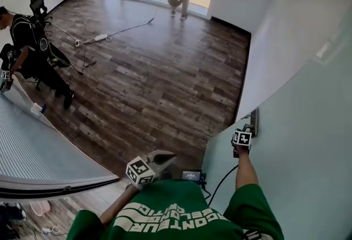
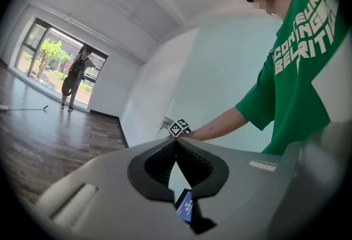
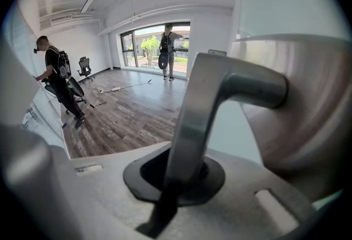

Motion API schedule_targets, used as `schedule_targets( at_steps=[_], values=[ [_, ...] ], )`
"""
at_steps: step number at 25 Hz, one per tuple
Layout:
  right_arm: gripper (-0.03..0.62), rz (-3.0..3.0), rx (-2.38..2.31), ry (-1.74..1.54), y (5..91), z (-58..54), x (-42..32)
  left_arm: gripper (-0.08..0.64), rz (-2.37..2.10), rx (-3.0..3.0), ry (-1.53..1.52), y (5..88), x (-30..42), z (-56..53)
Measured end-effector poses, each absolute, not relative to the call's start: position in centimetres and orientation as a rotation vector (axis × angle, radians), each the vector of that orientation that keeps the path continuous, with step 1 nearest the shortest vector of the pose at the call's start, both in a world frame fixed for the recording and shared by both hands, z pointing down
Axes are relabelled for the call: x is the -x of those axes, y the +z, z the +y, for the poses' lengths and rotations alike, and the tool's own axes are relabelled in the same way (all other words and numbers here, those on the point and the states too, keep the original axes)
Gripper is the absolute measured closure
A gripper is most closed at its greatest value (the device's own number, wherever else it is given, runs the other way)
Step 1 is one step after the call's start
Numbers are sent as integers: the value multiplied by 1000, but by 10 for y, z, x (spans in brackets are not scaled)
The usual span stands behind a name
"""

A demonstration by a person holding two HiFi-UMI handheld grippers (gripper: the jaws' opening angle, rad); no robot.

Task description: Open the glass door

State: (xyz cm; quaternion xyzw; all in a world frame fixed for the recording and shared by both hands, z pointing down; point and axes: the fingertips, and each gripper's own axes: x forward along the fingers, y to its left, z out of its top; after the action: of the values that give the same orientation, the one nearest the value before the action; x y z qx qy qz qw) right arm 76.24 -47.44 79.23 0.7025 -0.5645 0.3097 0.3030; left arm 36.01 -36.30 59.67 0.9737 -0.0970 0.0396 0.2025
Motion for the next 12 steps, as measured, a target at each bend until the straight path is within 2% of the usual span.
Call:
schedule_targets(
  at_steps=[12],
  values=[
    [600, -1432, -1929, 848, 792, -457, -820, 545, -303, -2709, 123, 600, -378, -361]
  ],
)
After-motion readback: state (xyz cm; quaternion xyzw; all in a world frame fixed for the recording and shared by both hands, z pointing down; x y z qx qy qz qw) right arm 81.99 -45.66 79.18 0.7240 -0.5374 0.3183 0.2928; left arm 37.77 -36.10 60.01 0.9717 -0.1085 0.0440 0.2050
